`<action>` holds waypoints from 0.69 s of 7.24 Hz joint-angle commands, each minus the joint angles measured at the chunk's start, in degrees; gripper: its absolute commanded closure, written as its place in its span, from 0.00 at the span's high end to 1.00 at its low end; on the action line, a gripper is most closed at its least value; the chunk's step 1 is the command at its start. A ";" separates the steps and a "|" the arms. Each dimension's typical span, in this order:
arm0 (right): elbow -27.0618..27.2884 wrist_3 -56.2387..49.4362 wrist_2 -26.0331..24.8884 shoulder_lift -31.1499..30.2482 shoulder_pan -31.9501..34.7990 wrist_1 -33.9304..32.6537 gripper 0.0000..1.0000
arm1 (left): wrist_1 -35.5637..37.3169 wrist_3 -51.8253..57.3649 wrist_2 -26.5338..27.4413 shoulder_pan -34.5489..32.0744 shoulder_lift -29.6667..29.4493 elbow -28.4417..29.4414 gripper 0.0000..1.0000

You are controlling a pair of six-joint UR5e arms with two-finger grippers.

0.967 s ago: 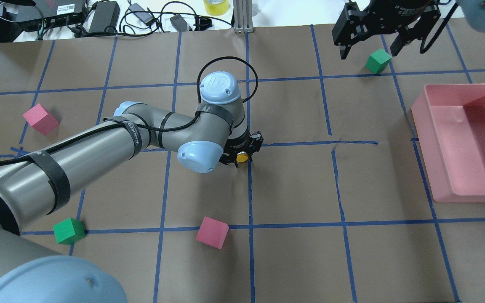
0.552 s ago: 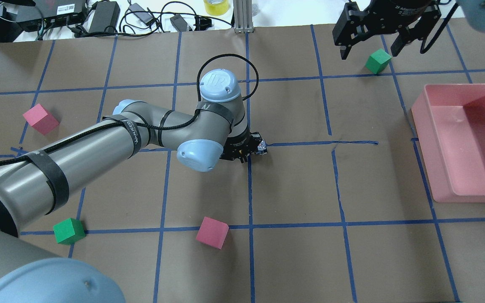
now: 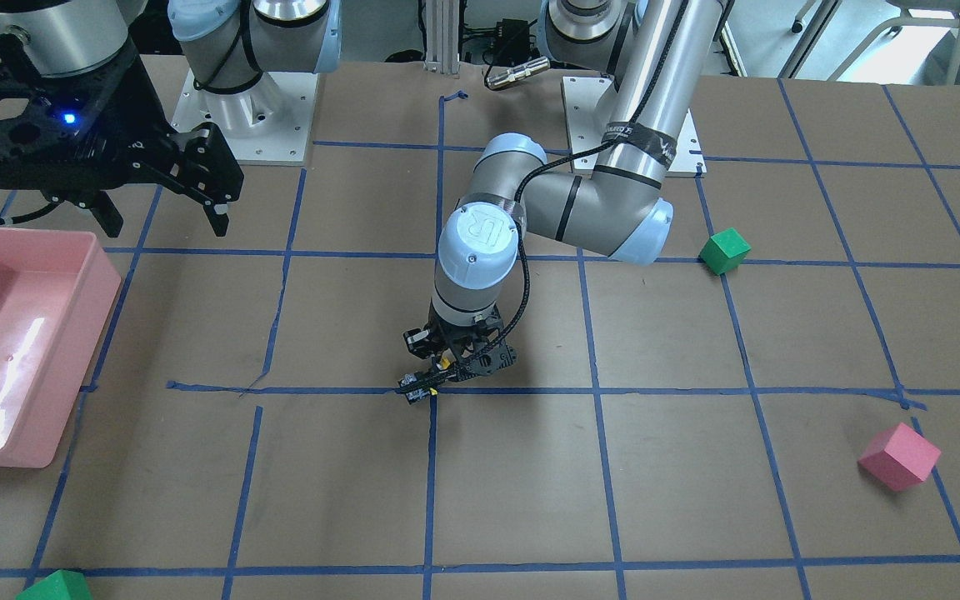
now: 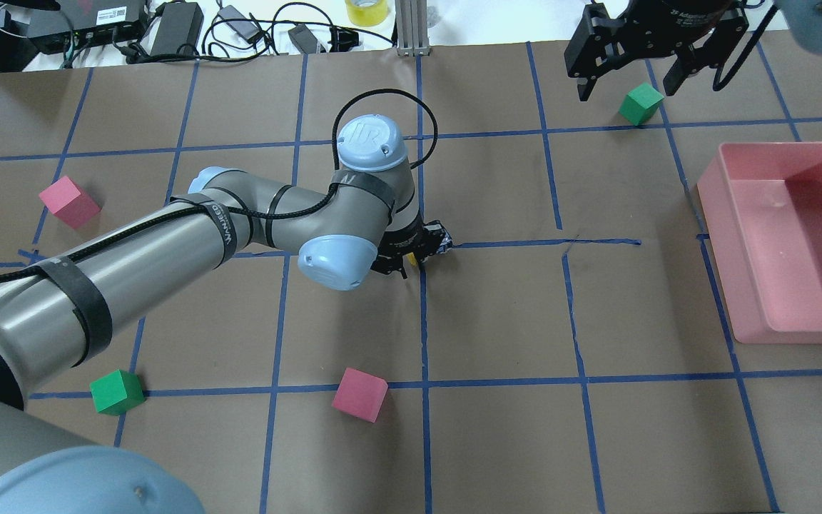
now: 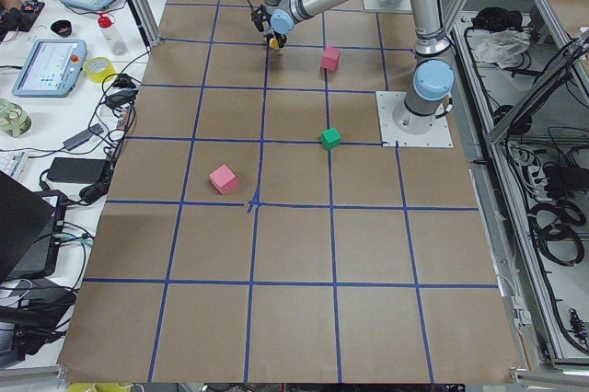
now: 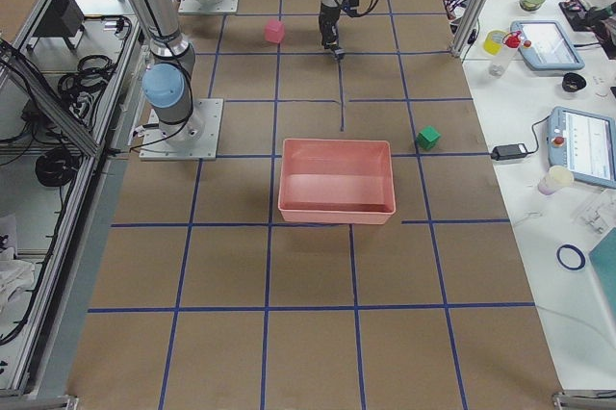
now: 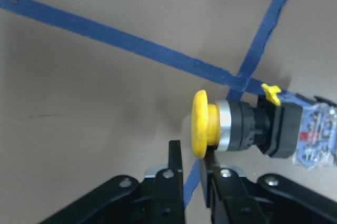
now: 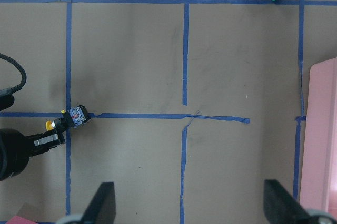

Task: Align button upright
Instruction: 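Lower the left gripper and grasp the switch near its yellow cap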

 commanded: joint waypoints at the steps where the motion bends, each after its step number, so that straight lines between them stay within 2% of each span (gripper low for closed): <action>1: 0.00 0.00 -0.03 0.00 0.00 0.00 1.00 | -0.11 0.15 0.26 0.00 0.19 0.03 0.92; 3: 0.00 0.00 -0.03 0.00 0.00 0.00 1.00 | -0.10 0.23 0.34 0.00 0.19 0.11 0.53; 4: 0.00 0.00 -0.03 0.00 0.00 0.00 1.00 | -0.10 0.23 0.35 0.00 0.19 0.11 0.01; 5: 0.00 0.00 -0.03 0.00 0.00 0.00 1.00 | -0.10 0.15 0.17 0.09 0.19 0.20 0.00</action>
